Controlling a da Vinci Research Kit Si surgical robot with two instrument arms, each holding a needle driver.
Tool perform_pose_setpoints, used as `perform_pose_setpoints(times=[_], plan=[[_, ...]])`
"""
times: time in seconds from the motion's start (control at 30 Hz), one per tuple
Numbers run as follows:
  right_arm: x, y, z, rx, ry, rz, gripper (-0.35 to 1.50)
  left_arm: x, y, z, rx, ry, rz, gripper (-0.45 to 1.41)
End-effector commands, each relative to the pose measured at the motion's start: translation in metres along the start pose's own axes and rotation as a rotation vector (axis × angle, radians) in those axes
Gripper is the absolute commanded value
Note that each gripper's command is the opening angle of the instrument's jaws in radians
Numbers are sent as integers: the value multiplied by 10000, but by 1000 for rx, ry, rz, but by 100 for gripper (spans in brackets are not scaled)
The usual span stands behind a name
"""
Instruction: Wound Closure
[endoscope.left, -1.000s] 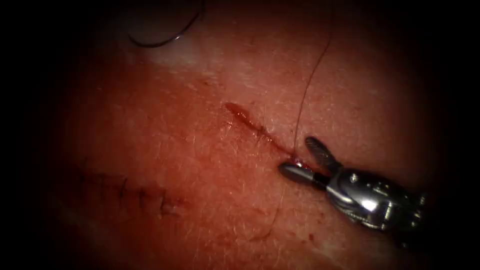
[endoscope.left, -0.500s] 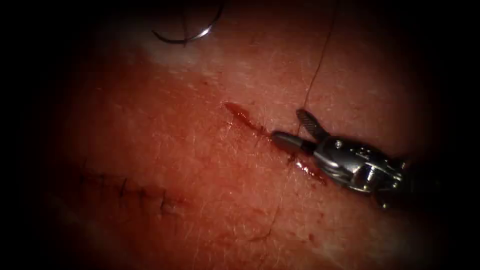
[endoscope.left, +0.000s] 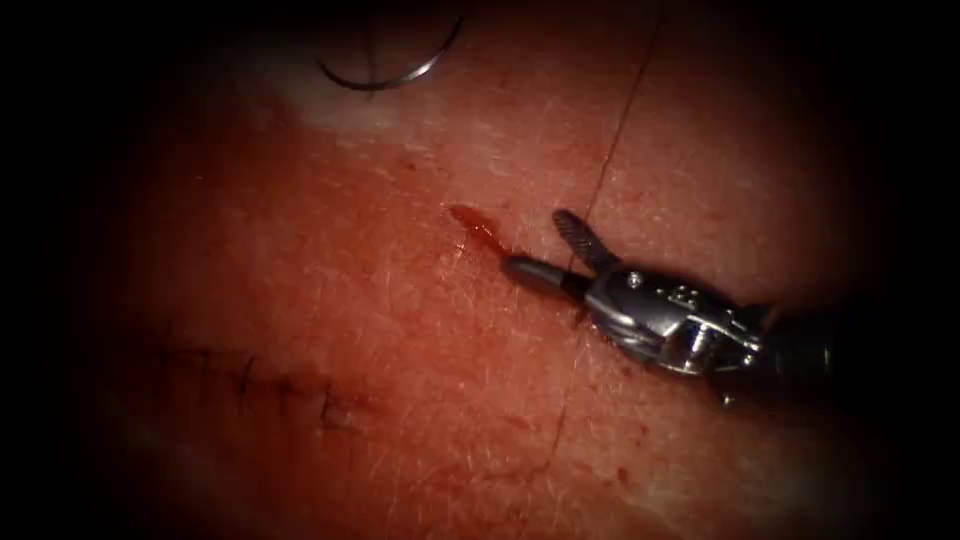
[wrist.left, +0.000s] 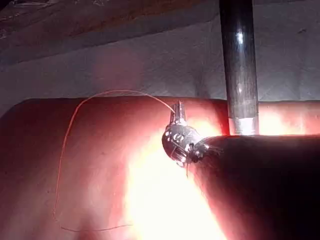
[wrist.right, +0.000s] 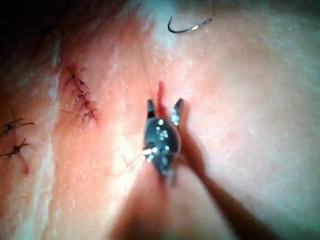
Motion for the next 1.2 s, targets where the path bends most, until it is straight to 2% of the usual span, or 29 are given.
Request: perform_pose_setpoints(times=[0.03, 0.37, 0.6, 0.97, 1.03, 1.07, 1.1, 1.13, 1.17, 1.2], plan=[[-6, -5, 6, -1, 1, 1, 128, -3, -1, 6, -3, 1, 1, -45], [-5, -11, -1, 6, 7, 2, 131, 1, -3, 6, -16, 4, 9, -45], [8, -20, -12, 15, 23, 8, 131, 3, -10, 4, -20, 5, 8, -45], [5, -10, -6, 3, 29, -2, 131, 3, -2, 5, -18, 4, 14, -45], [3, -8, -4, 2, 30, -5, 126, 3, -1, 6, -18, 4, 14, -45], [3, -6, -4, 28, 30, -7, 101, 3, -1, 6, -18, 4, 14, -45], [3, -6, -4, 28, 30, -7, 101, 3, -1, 6, -18, 4, 14, -45], [3, -5, -5, 44, 36, -8, 69, 3, -1, 6, -18, 4, 14, -45], [5, -4, -7, 56, 53, -29, -23, 3, -1, 6, -18, 4, 14, -45], [6, -4, -7, 54, 65, -29, -33, 2, -1, 6, -18, 4, 14, -45]])
